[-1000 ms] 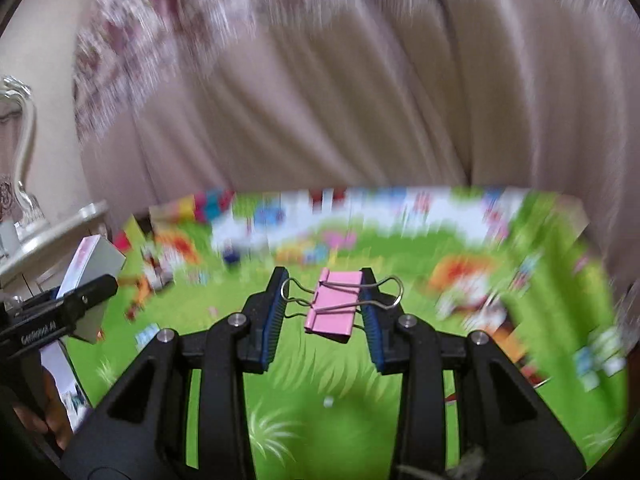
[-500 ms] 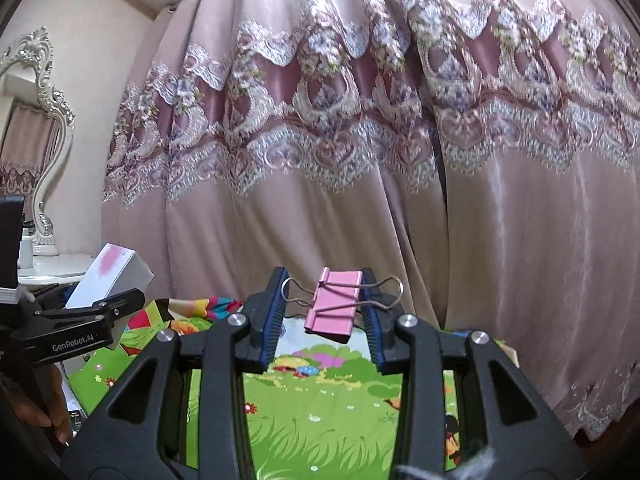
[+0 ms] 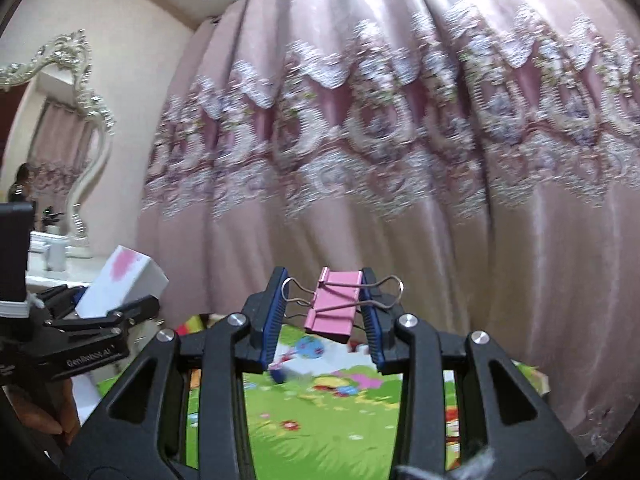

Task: Organize rigid objects
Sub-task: 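Lift both held items and carry them over the storage box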

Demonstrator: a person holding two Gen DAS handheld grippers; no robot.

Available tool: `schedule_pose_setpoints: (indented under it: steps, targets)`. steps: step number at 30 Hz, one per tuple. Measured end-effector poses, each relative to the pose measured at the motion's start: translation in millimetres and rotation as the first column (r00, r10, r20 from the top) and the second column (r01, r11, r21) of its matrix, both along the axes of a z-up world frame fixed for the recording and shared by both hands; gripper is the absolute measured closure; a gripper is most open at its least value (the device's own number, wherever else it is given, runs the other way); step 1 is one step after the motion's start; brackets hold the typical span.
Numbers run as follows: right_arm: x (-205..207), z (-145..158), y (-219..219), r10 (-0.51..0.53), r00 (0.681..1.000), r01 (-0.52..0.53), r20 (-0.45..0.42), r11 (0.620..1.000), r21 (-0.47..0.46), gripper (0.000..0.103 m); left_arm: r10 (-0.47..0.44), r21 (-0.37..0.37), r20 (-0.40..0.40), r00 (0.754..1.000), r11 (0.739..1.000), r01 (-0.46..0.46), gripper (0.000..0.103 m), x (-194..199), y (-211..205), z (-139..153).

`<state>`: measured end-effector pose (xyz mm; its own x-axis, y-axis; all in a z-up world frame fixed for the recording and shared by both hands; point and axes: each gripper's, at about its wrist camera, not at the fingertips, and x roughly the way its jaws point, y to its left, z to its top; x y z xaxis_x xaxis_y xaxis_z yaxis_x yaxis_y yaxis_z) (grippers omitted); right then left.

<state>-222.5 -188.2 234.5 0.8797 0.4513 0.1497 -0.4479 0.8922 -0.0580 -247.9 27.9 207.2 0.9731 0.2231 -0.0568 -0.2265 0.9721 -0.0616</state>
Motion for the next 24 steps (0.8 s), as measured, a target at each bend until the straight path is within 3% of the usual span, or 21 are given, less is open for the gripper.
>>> schedule_pose_setpoints:
  steps: [5,10,16,24]
  targets:
    - [-5,-9,41,0.111,0.994,-0.112,-0.024,0.992,-0.054,0.063,0.101,-0.049,-0.077,0.992,0.993,-0.105,0.035,-15,42,-20]
    - [-7,-16,83,0.252,0.964,-0.260,-0.085,0.962,-0.088,0.063,0.195,-0.090,-0.125,0.973,0.974,-0.207,0.035,-36,82,-39]
    - [-12,-36,146,0.417,0.887,-0.449,-0.201,0.881,-0.152,0.063,0.274,-0.123,-0.183,0.944,0.946,-0.298,0.035,-60,117,-65]
    - [-27,-82,225,0.534,0.759,-0.639,-0.373,0.722,-0.266,0.063,0.362,-0.178,-0.311,0.878,0.886,-0.429,0.035,-86,165,-112]
